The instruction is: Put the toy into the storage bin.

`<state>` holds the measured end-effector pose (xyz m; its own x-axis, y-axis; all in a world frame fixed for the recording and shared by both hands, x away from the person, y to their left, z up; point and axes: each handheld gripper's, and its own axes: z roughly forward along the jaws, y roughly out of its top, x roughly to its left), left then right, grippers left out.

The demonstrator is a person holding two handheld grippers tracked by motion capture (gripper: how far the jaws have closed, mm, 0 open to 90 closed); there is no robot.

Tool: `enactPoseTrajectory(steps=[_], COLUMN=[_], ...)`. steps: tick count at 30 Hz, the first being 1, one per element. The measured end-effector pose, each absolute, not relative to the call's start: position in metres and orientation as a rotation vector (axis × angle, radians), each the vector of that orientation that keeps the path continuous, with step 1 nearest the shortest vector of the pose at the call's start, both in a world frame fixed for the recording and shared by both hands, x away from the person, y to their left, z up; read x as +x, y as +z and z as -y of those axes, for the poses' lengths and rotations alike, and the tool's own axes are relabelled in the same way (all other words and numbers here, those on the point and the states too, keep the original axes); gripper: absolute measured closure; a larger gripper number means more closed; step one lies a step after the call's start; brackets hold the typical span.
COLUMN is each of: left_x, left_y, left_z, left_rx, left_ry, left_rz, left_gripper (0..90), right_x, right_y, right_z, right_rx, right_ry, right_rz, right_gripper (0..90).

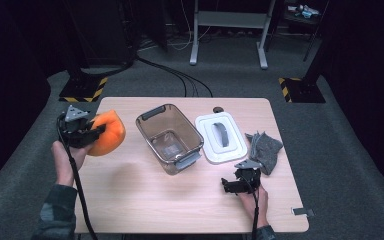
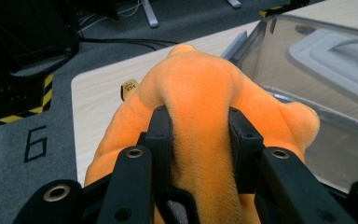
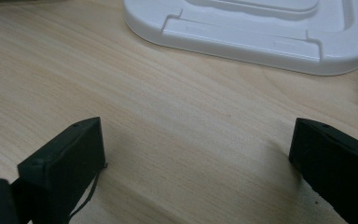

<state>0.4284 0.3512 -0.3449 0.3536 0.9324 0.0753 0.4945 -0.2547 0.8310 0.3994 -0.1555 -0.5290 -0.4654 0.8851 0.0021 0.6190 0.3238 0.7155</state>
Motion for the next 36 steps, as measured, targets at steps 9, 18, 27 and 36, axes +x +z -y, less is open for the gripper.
enactPoseTrajectory(steps=[9, 18, 27, 36], left_x=[0.446, 0.461, 0.472, 0.484], left_y=[-0.326, -0.311, -0.305, -0.305], left_z=[-0.337, -0.320, -0.298, -0.272], left_rx=[1.889, 1.891, 1.891, 1.914], left_ry=[0.762, 0.748, 0.729, 0.707], left_rz=[-1.210, -1.167, -1.114, -1.073], left_gripper=[67.0, 67.0, 66.8, 66.7], right_x=[0.399, 0.399, 0.399, 0.399], right_y=[-0.529, -0.529, -0.529, -0.529], right_z=[0.156, 0.156, 0.155, 0.155], right_rx=[1.333, 1.332, 1.336, 1.336], right_ry=[0.931, 0.931, 0.931, 0.931], right_rz=[-2.205, -2.205, -2.204, -2.205], right_gripper=[2.7, 2.8, 2.8, 2.9])
